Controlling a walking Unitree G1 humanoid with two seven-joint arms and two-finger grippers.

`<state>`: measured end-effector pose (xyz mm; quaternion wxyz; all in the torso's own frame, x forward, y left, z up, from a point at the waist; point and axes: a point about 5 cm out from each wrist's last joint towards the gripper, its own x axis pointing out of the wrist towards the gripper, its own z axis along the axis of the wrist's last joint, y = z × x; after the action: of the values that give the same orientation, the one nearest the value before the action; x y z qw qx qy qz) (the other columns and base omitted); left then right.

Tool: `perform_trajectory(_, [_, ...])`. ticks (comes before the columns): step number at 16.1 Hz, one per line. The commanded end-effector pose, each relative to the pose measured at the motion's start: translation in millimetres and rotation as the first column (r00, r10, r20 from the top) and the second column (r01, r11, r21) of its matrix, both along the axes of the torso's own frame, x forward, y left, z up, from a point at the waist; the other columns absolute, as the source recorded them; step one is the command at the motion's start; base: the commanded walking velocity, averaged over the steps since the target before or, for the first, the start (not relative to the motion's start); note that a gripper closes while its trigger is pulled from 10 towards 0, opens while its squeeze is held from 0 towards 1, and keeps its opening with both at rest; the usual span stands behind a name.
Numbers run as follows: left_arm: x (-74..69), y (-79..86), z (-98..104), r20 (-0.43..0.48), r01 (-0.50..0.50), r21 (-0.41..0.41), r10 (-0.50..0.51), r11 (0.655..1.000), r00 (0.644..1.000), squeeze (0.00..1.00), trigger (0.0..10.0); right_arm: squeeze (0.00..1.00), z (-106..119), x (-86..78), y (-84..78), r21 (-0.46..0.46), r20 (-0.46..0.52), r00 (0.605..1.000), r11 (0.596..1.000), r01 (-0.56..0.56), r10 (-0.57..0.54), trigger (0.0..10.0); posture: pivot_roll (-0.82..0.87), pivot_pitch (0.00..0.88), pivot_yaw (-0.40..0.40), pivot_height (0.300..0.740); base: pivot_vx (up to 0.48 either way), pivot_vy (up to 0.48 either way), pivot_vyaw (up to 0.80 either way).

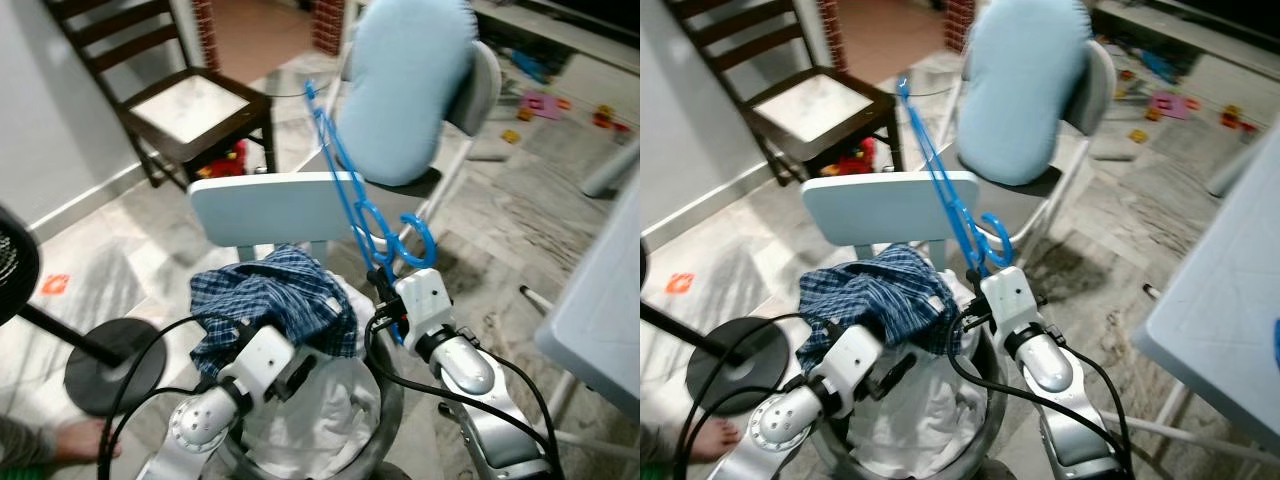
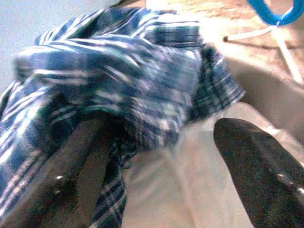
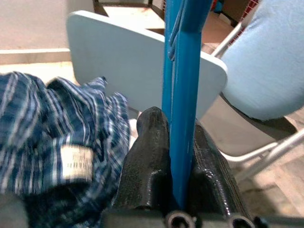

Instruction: Hang hanger

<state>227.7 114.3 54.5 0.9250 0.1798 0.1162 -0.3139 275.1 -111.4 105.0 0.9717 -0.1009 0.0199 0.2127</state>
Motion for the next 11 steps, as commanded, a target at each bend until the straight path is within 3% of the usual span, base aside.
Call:
perform_trajectory(1, [0.3, -0.3, -1.9, 0.006, -0.017, 0.022, 0.017, 1.000, 1.000, 1.00, 10.0, 0.00, -0.3, 0.7, 0.4, -0.001, 0.002, 1.000, 1.000, 0.000, 0.000, 10.0, -0.02, 0.159, -0.048, 0.740, 0.000, 0.000, 0.00])
perform_trajectory(5, [8.7, -6.8, 17.2, 0.071, -0.008, 0.008, 0.008, 1.000, 0.997, 1.00, 10.0, 0.00, -2.0, 2.3, 0.3, -0.003, -0.001, 1.000, 1.000, 0.006, -0.006, 10.0, -0.01, 0.157, -0.048, 0.740, 0.000, 0.000, 0.00])
perform_trajectory(7, [1.4, -3.2, 26.7, 0.136, 0.029, 0.064, -0.037, 0.998, 0.990, 1.00, 10.0, 0.00, -3.6, 1.3, 2.1, -0.004, -0.008, 1.000, 1.000, 0.000, 0.000, 10.0, 0.00, 0.167, -0.056, 0.740, 0.000, 0.000, 0.00])
perform_trajectory(10, [-11.1, 0.2, 35.5, 0.189, 0.037, -0.010, -0.035, 0.999, 0.981, 0.96, 10.0, 0.00, -4.8, 2.9, 5.7, -0.005, -0.014, 1.000, 1.000, -0.011, 0.011, 10.0, 0.01, 0.173, -0.064, 0.740, 0.000, 0.000, 0.00])
perform_trajectory(11, [-14.4, 2.3, 34.0, 0.161, 0.037, -0.024, -0.033, 0.999, 0.986, 0.97, 10.0, 0.00, -4.5, 4.7, 7.2, -0.004, -0.013, 1.000, 1.000, -0.016, 0.016, 10.0, 0.02, 0.174, -0.066, 0.740, 0.000, 0.000, 0.00])
